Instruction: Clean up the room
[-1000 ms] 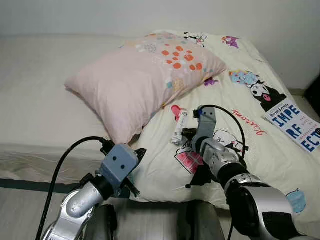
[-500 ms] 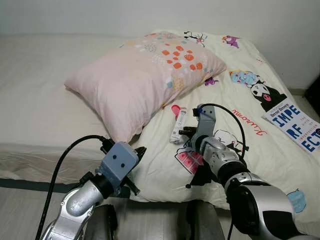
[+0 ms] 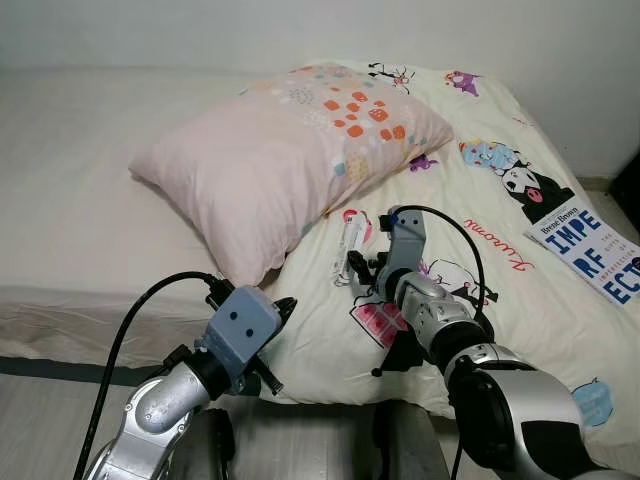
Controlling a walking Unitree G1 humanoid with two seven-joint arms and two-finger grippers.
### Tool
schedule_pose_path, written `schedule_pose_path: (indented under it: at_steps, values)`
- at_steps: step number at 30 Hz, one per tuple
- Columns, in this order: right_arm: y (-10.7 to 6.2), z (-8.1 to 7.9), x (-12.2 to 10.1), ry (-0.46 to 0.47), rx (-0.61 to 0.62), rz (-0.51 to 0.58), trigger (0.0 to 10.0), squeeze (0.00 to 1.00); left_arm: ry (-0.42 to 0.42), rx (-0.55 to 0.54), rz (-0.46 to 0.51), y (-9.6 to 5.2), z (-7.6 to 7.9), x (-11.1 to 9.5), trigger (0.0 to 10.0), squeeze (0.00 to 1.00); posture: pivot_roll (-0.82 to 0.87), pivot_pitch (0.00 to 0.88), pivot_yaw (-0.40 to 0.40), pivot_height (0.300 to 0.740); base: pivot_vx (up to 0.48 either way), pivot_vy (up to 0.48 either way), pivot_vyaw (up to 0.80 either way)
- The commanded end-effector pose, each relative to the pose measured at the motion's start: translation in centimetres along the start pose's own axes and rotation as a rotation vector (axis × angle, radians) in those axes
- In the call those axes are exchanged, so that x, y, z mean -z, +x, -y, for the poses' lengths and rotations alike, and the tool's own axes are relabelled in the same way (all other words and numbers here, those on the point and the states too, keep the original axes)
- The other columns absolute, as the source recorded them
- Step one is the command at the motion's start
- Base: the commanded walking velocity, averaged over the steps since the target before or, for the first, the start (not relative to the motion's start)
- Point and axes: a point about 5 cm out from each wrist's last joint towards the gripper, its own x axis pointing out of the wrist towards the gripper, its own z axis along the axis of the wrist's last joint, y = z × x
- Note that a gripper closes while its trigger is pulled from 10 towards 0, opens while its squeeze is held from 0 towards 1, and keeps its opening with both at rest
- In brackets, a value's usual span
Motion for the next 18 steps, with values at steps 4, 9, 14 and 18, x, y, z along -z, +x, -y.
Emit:
schedule_pose_path:
  at_steps: [4,9,14,18]
  values:
    - [0.1,-0.5,0.0,-0.036,-0.018,-0.024,10.0,1.0,0.009,0.008,-0.003,-0.2,0.1,-0.1,10.0,0.0,0.15,0.273,-0.061,0.556,0.0,0.0,0.0]
    - [0.2,-0.6,-0.4,-0.012,-0.03,-0.004,10.0,1.0,0.02,0.007,-0.002,-0.2,0.0,-0.2,10.0,0.0,0.16,0.285,-0.059,0.556,0.0,0.0,0.0]
    - [0.2,-0.8,-0.7,0.015,-0.055,0.018,10.0,1.0,0.028,0.014,-0.003,-0.3,0.0,-0.4,10.0,0.0,0.16,0.29,-0.056,0.556,0.0,0.0,0.0]
    - [0.2,-0.9,-0.6,0.024,-0.058,0.022,10.0,1.0,0.026,0.008,-0.003,-0.5,0.1,-0.4,10.0,0.0,0.16,0.288,-0.052,0.556,0.0,0.0,0.0]
